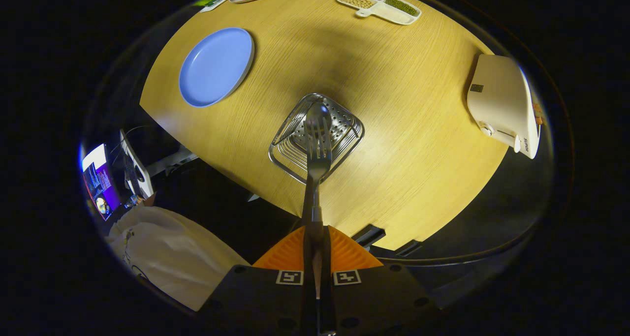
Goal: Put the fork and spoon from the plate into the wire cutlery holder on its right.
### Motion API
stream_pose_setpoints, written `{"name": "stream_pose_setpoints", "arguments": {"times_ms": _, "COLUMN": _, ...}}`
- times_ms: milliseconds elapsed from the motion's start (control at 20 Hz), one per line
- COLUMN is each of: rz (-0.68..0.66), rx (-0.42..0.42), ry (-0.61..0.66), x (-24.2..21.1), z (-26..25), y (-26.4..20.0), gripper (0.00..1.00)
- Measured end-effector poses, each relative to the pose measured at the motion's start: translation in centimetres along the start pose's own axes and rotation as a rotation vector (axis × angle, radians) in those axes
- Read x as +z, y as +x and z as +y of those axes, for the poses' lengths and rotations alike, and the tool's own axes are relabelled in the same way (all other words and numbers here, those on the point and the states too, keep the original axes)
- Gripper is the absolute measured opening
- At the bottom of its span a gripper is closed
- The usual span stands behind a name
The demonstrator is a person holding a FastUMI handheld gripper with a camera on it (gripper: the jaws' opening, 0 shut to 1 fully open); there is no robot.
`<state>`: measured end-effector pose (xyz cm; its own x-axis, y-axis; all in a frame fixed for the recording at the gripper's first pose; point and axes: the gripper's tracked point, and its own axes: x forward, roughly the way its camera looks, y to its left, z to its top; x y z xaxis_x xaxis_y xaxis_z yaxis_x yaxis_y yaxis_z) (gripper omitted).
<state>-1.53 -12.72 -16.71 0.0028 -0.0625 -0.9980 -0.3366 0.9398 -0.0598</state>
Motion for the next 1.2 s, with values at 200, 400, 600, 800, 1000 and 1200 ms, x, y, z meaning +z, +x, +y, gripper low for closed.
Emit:
{"name": "stream_pose_setpoints", "arguments": {"times_ms": 200, "rz": 0.014, "rx": 0.006, "ry": 0.001, "x": 1.0, "z": -0.2, "y": 0.1, "gripper": 0.09}}
{"name": "stream_pose_setpoints", "arguments": {"times_ms": 400, "rz": 0.002, "rx": 0.043, "ry": 0.031, "x": 2.0, "z": 0.0, "y": 0.0, "gripper": 0.15}}
{"name": "stream_pose_setpoints", "arguments": {"times_ms": 600, "rz": -0.107, "rx": 0.078, "ry": 0.073, "x": 3.4, "z": 0.6, "y": -1.1, "gripper": 0.5}}
{"name": "stream_pose_setpoints", "arguments": {"times_ms": 800, "rz": -0.216, "rx": 0.092, "ry": 0.083, "x": 3.1, "z": 1.6, "y": -2.4, "gripper": 0.76}}
{"name": "stream_pose_setpoints", "arguments": {"times_ms": 1000, "rz": -0.346, "rx": 0.109, "ry": 0.095, "x": 2.4, "z": 3.4, "y": -3.5, "gripper": 0.81}}
{"name": "stream_pose_setpoints", "arguments": {"times_ms": 1200, "rz": -0.526, "rx": 0.134, "ry": 0.143, "x": 2.4, "z": 5.4, "y": -5.5, "gripper": 0.99}}
